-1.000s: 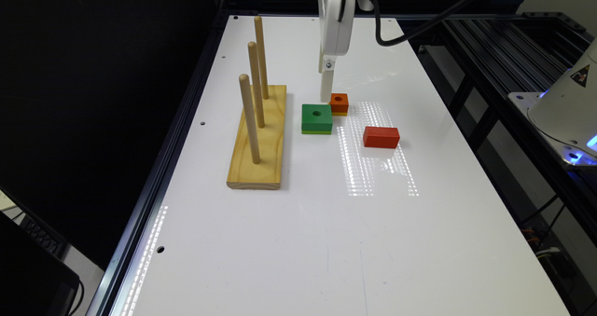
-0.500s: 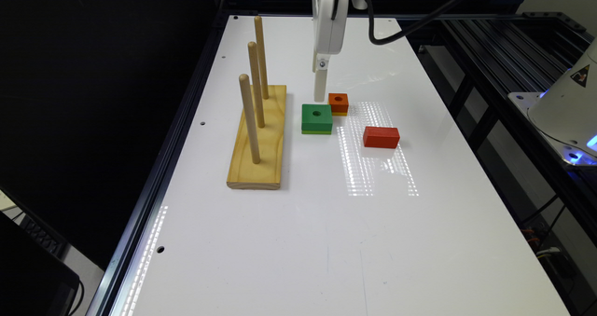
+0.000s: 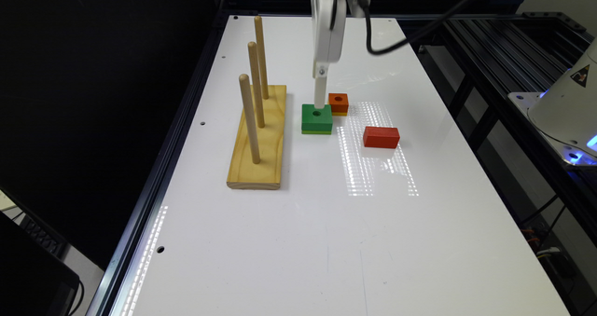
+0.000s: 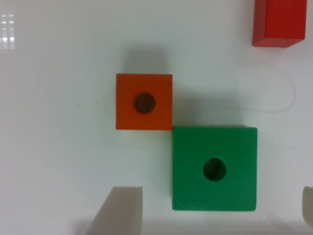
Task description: Pick up green block.
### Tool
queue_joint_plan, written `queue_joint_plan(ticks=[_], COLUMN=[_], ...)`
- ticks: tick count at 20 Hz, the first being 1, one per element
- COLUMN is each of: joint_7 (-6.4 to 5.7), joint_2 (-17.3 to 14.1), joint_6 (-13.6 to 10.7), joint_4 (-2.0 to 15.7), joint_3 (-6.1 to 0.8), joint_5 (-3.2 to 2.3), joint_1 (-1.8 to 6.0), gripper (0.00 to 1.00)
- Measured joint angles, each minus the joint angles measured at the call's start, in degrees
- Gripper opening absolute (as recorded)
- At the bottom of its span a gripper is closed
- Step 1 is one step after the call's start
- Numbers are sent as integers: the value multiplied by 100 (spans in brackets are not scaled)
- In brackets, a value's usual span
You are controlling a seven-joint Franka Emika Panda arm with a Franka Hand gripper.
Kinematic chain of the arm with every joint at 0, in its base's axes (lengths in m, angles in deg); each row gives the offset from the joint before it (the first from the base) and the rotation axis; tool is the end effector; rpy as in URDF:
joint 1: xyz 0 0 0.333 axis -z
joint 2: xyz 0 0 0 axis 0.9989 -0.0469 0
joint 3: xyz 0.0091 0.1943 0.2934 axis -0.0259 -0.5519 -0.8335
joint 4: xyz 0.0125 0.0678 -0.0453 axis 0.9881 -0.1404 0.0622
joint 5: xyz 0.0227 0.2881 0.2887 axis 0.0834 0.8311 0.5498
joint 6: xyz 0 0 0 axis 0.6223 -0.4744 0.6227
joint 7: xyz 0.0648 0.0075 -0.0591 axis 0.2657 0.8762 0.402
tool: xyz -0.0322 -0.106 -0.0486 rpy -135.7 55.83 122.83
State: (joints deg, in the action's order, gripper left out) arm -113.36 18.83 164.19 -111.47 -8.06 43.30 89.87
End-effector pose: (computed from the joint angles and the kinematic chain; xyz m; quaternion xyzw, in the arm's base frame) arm 0.5343 -0.0084 0.2311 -0.9217 0.3877 -0.0085 0.0044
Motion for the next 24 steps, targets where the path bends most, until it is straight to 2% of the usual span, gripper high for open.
queue_joint_plan(ticks=[2, 24], joint_7=[0, 0], joint_2=[-100, -253], joint_6=[82, 138], joint_4=[27, 72], joint_3=[0, 0], joint_5=[0, 0], joint_1=[0, 0], gripper=[100, 100])
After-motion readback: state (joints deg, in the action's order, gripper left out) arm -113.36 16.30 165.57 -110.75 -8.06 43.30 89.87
